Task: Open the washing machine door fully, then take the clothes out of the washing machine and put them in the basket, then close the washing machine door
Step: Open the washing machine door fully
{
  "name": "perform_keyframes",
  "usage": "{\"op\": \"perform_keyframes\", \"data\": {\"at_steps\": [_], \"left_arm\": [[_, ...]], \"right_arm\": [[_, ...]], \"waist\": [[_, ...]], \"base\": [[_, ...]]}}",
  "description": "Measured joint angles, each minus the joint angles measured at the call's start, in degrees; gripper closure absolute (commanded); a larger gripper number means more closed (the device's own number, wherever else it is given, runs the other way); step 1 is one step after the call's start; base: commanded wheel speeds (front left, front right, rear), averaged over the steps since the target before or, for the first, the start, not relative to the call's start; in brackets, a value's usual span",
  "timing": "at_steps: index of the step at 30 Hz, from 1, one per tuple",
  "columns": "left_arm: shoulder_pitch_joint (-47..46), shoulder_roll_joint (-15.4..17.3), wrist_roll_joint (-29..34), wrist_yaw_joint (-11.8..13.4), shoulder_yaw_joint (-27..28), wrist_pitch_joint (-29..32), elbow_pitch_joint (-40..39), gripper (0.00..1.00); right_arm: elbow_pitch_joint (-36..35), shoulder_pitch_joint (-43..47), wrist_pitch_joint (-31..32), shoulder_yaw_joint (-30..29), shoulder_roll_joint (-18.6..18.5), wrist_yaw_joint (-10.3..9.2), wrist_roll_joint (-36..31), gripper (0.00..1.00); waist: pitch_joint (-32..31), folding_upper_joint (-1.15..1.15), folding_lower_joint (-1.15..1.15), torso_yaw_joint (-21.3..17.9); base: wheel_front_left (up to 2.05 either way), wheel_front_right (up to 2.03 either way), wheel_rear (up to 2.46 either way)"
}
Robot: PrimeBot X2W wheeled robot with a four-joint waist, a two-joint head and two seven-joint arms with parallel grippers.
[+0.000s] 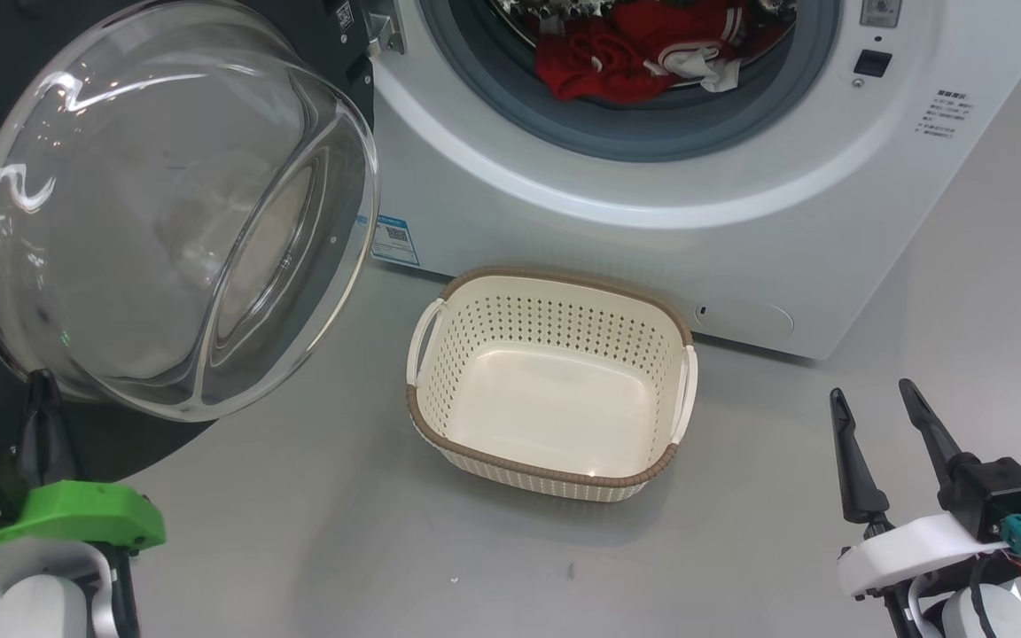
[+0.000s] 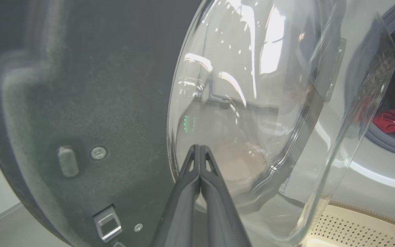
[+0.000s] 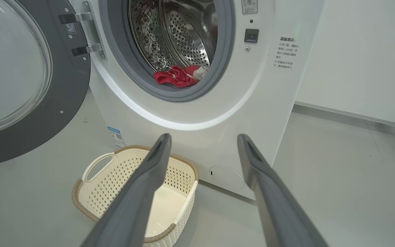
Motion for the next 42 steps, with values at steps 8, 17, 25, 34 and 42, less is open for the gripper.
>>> {"op": "perform_keyframes", "data": {"at_steps": [8,17,25,34,42], "left_arm": [[3.9,-0.9,2.5,-0.6,-1.7,-0.2,-5.5,1.00],[9.6,-1.5,4.9,-3.2,-6.1,-0.2,-11.5,1.00],[13.7,-2.4,5.4,-5.6,-10.7,-0.2,-14.0,0.00],[15.5,-2.5,6.5,-6.9,-14.5,-0.2,-14.8,0.00],[15.8,-2.5,7.1,-6.6,-14.7,-0.2,-15.3,0.00]], "right_arm": [[0.4,0.0,0.0,0.5,0.4,0.00,0.0,0.00],[0.7,0.4,0.0,0.9,0.7,0.01,0.1,0.00],[0.5,1.3,0.0,1.5,1.0,0.01,0.1,0.00],[0.1,1.3,0.0,2.3,1.4,0.01,0.1,0.00],[-0.7,1.2,0.0,2.8,1.5,0.01,0.1,0.00]], "waist": [[-1.6,0.00,0.00,-0.5],[-4.0,0.00,0.00,-1.6],[-5.3,0.00,0.00,-3.3],[-5.7,0.00,0.00,-5.8],[-5.6,0.00,0.00,-9.4]], "base": [[0.00,0.00,0.00],[0.00,0.00,0.00],[0.00,0.00,0.00],[0.00,0.00,0.00],[0.00,0.00,0.00]]}}
